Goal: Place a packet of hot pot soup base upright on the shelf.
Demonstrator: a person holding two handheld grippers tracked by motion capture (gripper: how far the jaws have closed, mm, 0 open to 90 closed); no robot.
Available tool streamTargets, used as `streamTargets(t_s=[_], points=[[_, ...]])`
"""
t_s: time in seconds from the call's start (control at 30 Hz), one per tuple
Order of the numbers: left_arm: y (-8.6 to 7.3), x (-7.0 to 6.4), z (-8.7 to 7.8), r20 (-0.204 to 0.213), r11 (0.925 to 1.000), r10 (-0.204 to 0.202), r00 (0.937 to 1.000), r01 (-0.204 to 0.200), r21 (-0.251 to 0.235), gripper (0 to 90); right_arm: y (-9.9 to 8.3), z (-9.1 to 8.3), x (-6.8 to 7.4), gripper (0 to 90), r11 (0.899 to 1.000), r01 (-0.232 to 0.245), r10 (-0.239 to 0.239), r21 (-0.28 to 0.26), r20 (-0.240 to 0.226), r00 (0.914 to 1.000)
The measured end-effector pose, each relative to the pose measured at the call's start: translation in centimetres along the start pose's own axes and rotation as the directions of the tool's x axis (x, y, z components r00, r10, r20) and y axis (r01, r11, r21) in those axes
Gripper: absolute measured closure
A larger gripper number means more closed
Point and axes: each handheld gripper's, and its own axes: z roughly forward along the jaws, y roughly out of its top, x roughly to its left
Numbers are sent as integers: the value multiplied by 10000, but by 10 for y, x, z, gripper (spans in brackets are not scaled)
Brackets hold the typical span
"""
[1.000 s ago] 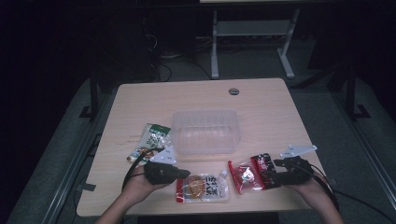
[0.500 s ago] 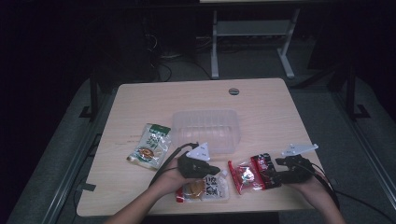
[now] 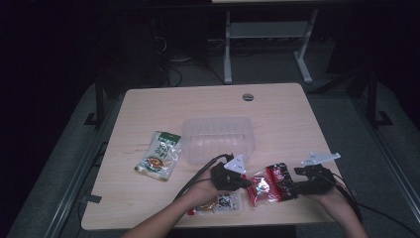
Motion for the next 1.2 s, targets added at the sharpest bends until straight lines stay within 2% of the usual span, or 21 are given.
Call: streamTargets(t_s=[0.13, 0.23, 0.4, 0.53, 0.77, 0.83, 1.07, 1.2], points=[[-1, 1, 2, -86, 10000, -50, 10000, 49, -14, 898, 0, 0, -1, 347, 9999, 100, -100, -37, 18, 9999], [0, 3, 3, -30, 9999, -79, 10000, 79, -83, 898, 0, 0, 0, 346, 10000, 3, -3, 4, 8, 10000], [-3, 0, 11, -68, 9992, 67, 10000, -64, 389, 898, 0, -1, 0, 347, 10000, 16, -16, -8, 41, 10000], [-2, -2, 14, -137, 9981, 235, 9996, -227, 574, 899, 0, -3, -2, 347, 10000, -54, 54, -76, 62, 10000], [-5, 0, 15, -81, 9967, 197, 9998, -190, 783, 900, 0, -12, -4, 355, 9987, -287, 285, -418, -53, 9996], [-6, 0, 16, -60, 9952, 172, 9998, -166, 966, 900, 0, -12, -3, 355, 9984, -374, 367, -416, -185, 9992], [-7, 2, 17, 19, 9953, -32, 10000, 30, 971, 900, 3, -8, -3, 338, 9971, -521, 471, -561, -869, 9951], [-7, 3, 16, 38, 9945, 75, 10000, -79, 1049, 900, 6, -2, -5, 326, 9954, -878, 818, -380, -1368, 9872]])
